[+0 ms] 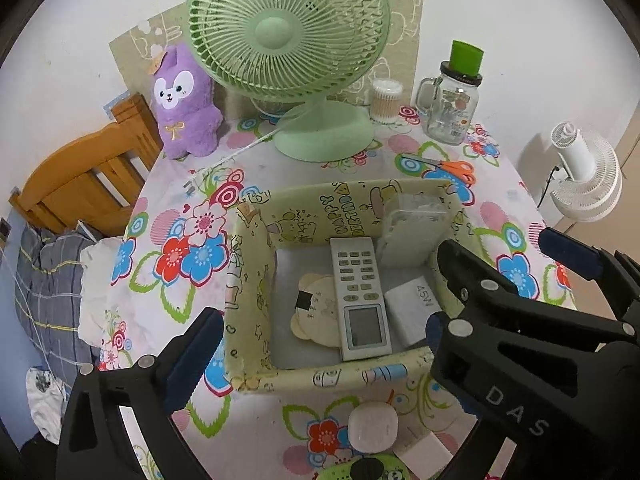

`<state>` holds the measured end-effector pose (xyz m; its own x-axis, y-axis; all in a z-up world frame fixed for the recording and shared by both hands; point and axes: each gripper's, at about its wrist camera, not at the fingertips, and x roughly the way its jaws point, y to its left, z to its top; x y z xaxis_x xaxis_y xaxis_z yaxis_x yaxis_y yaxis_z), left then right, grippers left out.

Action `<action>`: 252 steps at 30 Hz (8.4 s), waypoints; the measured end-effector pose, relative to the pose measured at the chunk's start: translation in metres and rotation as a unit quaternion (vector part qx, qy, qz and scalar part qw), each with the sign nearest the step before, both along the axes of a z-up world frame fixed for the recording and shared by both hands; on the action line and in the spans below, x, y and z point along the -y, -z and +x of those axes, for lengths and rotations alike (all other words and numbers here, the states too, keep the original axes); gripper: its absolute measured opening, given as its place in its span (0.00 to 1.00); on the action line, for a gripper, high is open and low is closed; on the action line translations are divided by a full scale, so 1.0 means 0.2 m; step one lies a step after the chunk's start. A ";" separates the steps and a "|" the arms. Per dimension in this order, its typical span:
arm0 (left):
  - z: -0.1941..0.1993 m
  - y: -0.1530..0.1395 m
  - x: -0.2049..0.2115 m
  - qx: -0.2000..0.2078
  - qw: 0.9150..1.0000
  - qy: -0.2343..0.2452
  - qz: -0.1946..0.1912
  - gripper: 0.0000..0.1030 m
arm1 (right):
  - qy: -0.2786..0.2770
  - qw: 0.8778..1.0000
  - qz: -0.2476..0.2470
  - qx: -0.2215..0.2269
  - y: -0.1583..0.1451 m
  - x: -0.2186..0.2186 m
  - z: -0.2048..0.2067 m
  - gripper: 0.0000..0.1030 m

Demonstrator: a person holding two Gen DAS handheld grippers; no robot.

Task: Organize rigid objects
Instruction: 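Withdraw both tools from the box toward the black key and white block, then grasp the black car key on the green mat with the left tool, then grasp the small white square block with the right tool while left holds the key, then carry the key and white block over the fabric box with both tools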

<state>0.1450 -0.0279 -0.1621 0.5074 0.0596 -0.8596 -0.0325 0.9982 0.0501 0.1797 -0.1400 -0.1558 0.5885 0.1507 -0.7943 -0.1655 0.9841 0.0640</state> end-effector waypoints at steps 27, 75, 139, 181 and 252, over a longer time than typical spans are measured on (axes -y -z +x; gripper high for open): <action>-0.33 -0.21 0.01 0.040 0.999 0.028 -0.014 1.00 | 0.034 0.999 0.001 0.041 -0.24 0.07 -0.39 0.92; -0.69 0.01 0.00 0.036 0.996 0.066 -0.046 1.00 | 0.023 0.998 -0.013 0.060 -0.04 0.13 -0.81 0.91; -0.63 0.57 0.07 -0.003 0.994 0.105 0.010 0.32 | 0.006 0.999 0.004 -0.050 0.61 0.09 -0.67 0.92; -0.60 0.45 0.00 -0.006 0.997 0.056 -0.055 0.31 | -0.002 0.998 0.008 -0.058 0.49 -0.02 -0.60 0.45; -0.35 -0.23 0.01 0.093 0.995 0.028 -0.034 0.31 | -0.033 0.998 0.010 0.056 -0.24 -0.04 -0.34 0.45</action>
<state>0.0760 -0.0304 -0.1171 0.6594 -0.0284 -0.7513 0.0208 0.9996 -0.0196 0.1126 -0.1317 -0.1074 0.6623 0.2079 -0.7198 -0.2372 0.9695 0.0618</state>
